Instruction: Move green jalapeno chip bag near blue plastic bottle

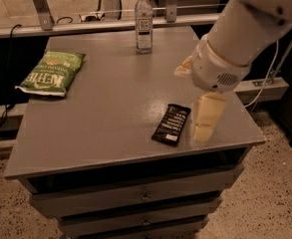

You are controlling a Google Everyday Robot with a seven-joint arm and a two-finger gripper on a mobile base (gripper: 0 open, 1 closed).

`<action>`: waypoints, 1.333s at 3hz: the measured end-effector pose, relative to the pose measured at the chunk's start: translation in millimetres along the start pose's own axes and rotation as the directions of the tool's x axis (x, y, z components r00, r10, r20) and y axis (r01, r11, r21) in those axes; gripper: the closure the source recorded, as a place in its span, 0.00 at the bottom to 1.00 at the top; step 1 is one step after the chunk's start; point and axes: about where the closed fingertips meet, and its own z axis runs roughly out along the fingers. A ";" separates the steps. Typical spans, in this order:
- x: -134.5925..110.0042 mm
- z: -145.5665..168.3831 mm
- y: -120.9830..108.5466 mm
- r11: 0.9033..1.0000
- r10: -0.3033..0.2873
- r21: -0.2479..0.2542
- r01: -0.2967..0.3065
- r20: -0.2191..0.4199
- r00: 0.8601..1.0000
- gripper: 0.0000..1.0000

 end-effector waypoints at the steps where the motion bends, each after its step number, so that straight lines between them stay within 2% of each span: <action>1: -73.1 58.7 -2.9 0.990 -0.100 -0.083 0.113 0.139 0.985 0.00; 2: -142.8 102.4 -20.7 0.980 -0.140 -0.105 0.170 0.241 0.960 0.00; 3: -192.9 124.7 -53.9 0.982 -0.124 -0.098 0.161 0.310 0.943 0.00; 4: -237.6 142.2 -95.8 0.989 -0.098 -0.072 0.127 0.322 0.942 0.00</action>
Offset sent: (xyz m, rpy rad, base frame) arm 0.0528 0.2647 -0.0683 0.3197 0.1006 0.2897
